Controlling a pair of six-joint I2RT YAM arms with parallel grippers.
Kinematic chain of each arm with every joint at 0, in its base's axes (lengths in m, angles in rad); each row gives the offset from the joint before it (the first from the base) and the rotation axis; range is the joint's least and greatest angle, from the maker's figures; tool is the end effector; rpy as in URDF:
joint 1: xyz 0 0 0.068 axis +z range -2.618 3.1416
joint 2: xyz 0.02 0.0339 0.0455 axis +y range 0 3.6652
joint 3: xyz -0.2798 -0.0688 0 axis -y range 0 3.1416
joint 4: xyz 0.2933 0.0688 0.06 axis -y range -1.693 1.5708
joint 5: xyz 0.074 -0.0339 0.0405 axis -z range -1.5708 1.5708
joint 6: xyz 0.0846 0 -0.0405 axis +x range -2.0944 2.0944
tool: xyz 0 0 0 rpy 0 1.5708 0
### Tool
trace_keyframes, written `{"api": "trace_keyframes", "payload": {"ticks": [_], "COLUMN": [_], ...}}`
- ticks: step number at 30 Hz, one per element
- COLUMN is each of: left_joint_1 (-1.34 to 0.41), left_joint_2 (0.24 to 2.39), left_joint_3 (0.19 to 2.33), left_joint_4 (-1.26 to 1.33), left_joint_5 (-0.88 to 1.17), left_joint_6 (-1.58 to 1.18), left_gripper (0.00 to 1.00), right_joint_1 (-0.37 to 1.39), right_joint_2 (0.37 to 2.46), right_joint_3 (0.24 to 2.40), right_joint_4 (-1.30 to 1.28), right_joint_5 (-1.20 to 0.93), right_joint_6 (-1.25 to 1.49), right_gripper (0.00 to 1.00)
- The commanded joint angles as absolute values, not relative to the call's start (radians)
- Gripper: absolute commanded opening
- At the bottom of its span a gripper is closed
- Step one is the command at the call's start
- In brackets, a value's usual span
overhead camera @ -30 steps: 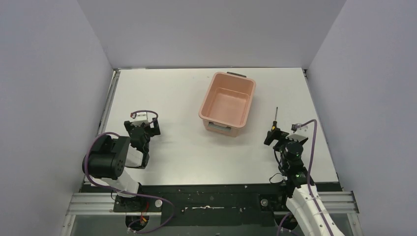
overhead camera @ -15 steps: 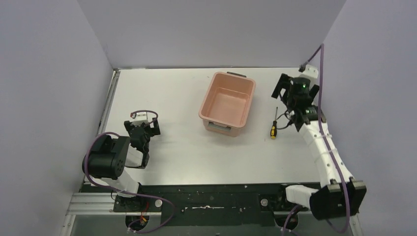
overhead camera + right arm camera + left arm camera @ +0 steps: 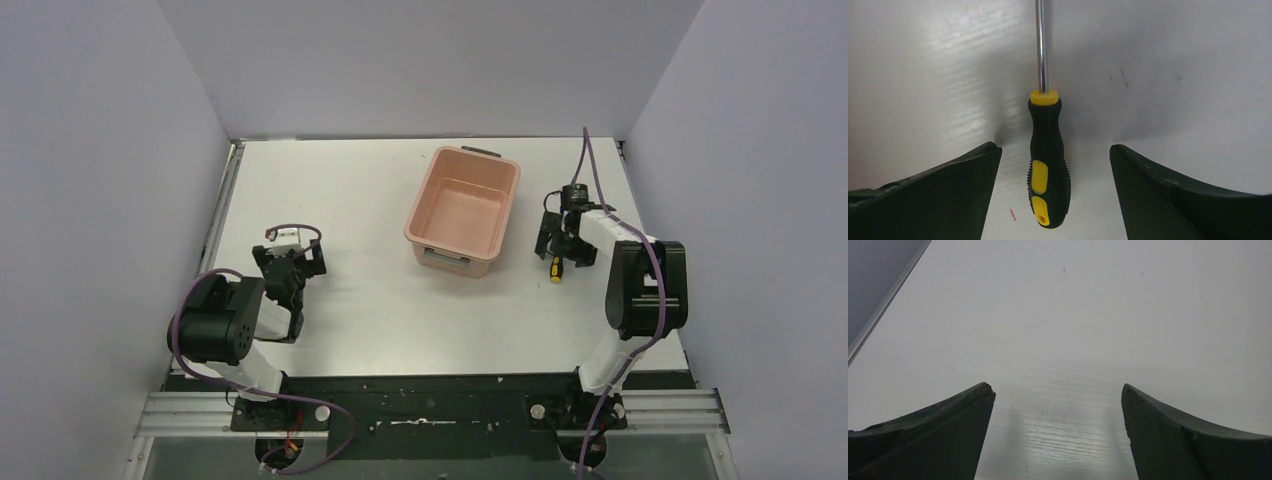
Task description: Put the screwdriver in the bin
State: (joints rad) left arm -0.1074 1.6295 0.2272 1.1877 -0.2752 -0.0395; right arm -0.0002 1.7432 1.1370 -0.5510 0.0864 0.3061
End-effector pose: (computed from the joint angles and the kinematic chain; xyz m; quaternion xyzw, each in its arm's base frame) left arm 0.2974 -0.0089 0.0806 -0.0598 0.7739 0.0609 0.6275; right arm 0.4068 -0.0074 0.1264 0.1579 0.9650 -0.0105 0.2092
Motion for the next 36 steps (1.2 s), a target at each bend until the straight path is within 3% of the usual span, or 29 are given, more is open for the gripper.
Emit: {"api": "trace_keyframes", "payload": {"ticks": [1, 4, 8, 9, 20, 24, 30, 36], "left_joint_1": [-0.101, -0.101, -0.101, -0.101, -0.101, -0.101, -0.101, -0.101], "left_joint_2": [1.610, 1.609, 1.610, 1.609, 1.609, 1.610, 1.609, 1.610], "left_joint_3": [0.250, 0.249, 0.249, 0.250, 0.249, 0.250, 0.250, 0.250], "left_joint_4": [1.216, 1.216, 1.215, 1.216, 1.216, 1.215, 1.216, 1.217], "left_joint_5": [-0.255, -0.256, -0.256, -0.256, -0.256, -0.256, -0.257, -0.256], "left_joint_6": [-0.031, -0.032, -0.031, -0.032, -0.031, -0.031, -0.032, -0.032], "left_gripper": [0.97, 0.97, 0.97, 0.97, 0.97, 0.97, 0.97, 0.97], "right_joint_1": [0.002, 0.002, 0.003, 0.003, 0.003, 0.061, 0.313, 0.481], "right_joint_2": [1.771, 1.822, 1.840, 1.831, 1.678, 1.653, 1.670, 1.771], "right_joint_3": [1.074, 1.065, 1.113, 1.139, 1.642, 1.719, 1.749, 1.843], "right_joint_4": [-0.461, -0.443, -0.497, -0.527, -0.957, -0.945, -0.780, -0.773], "right_joint_5": [0.015, 0.036, 0.093, 0.104, 0.067, -0.019, -0.053, 0.054], "right_joint_6": [0.291, 0.262, 0.228, 0.223, 0.275, 0.367, 0.483, 0.499], "right_gripper": [0.78, 0.56, 0.05, 0.00, 0.00, 0.00, 0.00, 0.00]}}
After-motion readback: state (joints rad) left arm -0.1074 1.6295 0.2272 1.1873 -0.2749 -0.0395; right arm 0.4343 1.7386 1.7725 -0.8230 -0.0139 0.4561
